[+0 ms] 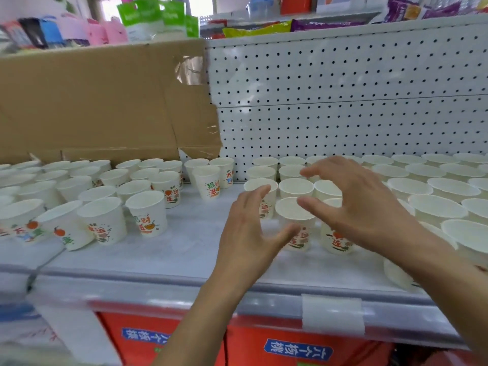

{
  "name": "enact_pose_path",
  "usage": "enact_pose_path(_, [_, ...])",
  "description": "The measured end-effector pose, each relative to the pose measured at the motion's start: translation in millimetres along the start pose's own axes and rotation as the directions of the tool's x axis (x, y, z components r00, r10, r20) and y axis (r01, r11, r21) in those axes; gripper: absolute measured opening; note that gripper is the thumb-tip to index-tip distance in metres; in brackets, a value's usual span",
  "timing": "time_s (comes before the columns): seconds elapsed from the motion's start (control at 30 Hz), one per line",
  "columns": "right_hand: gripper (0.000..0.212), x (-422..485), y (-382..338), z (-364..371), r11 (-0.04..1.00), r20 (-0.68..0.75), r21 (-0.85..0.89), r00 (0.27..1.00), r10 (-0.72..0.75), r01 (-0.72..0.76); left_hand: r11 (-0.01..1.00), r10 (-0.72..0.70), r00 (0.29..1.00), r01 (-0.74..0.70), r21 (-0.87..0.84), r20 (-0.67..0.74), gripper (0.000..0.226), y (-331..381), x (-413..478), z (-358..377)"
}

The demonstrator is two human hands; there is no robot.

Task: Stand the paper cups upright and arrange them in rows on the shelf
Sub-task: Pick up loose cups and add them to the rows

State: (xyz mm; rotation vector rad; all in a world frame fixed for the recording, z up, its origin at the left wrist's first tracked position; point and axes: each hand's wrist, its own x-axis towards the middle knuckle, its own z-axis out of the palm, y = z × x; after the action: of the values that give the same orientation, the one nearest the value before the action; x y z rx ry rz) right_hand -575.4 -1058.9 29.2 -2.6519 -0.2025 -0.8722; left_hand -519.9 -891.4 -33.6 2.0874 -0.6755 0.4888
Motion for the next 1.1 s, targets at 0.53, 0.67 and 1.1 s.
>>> enact_pose_path(0.53, [0.086, 84.2, -167.0, 195.8, 0.823, 0.264, 0.541, 0.964, 0.027, -0.171, 0.934, -0.338, 0.867, 0.358, -0.013, -0.366, 0.078, -169.9, -45.2, -186.6])
enact_pose_path(0.67, [0.091, 100.5, -183.7, 219.9, 0.839, 0.283, 0.503, 0.957, 0.067, -0.207, 0.948, -0.305, 0.920, 0.318, 0.016, -0.246, 0.091, -186.9, -32.5, -194.2])
enact_pose_path(1.1, [0.075, 58.9, -171.3, 184.5, 0.905, 0.211, 0.340, 0.958, 0.192, -0.256, 0.980, -0.198, 0.977, 0.196, -0.026, -0.085, 0.078, -176.8, -9.0, -178.3])
